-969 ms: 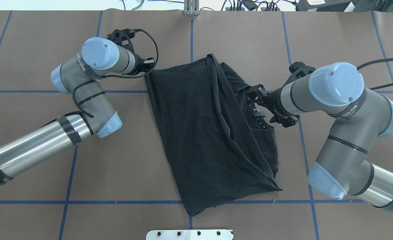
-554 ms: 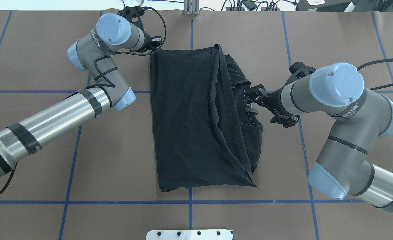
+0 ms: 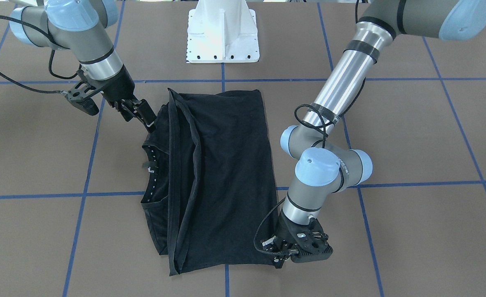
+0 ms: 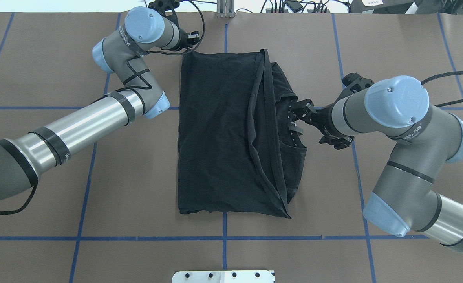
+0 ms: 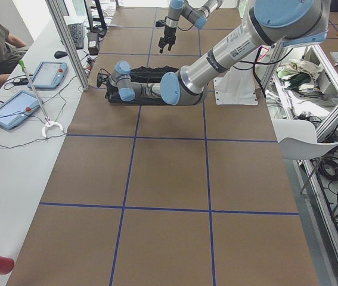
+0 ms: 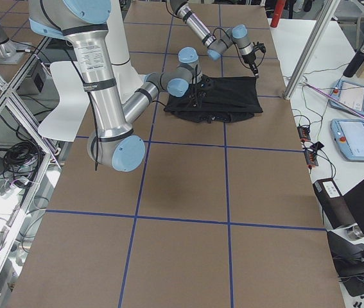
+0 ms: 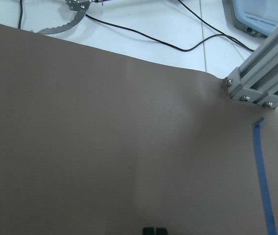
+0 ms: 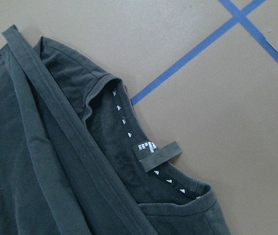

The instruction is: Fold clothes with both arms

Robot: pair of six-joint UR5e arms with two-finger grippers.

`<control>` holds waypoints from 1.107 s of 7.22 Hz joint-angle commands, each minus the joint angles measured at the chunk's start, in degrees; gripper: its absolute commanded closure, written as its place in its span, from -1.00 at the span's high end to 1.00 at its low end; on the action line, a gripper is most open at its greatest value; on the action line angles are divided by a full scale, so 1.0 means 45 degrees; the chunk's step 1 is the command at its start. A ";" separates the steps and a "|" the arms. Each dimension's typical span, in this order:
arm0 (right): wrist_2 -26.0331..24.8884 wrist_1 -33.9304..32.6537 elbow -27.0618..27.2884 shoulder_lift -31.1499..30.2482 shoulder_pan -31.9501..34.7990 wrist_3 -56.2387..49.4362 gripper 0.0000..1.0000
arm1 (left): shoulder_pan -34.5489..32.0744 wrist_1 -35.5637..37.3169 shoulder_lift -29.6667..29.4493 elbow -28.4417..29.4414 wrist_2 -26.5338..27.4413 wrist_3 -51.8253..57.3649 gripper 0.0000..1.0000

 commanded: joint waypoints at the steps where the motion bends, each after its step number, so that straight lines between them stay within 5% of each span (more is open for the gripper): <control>1: -0.0981 0.0051 -0.0017 0.0151 -0.0448 0.0018 1.00 | -0.0288 0.0109 -0.0069 -0.0967 -0.0180 0.0185 0.99; 2: -0.1041 0.0052 -0.0017 0.0055 -0.0838 -0.0001 1.00 | -0.0290 0.1115 0.0647 -0.2503 -0.0897 0.0166 0.99; 4: -0.2344 0.0052 0.0041 0.0132 -0.1891 0.1141 1.00 | -0.0290 0.4021 0.3065 -0.7534 -0.1777 0.0069 0.99; 8: -0.5083 0.0052 0.0042 -0.0355 -0.5233 0.5421 1.00 | -0.0231 0.4758 0.3350 -0.8339 -0.1997 -0.0145 0.99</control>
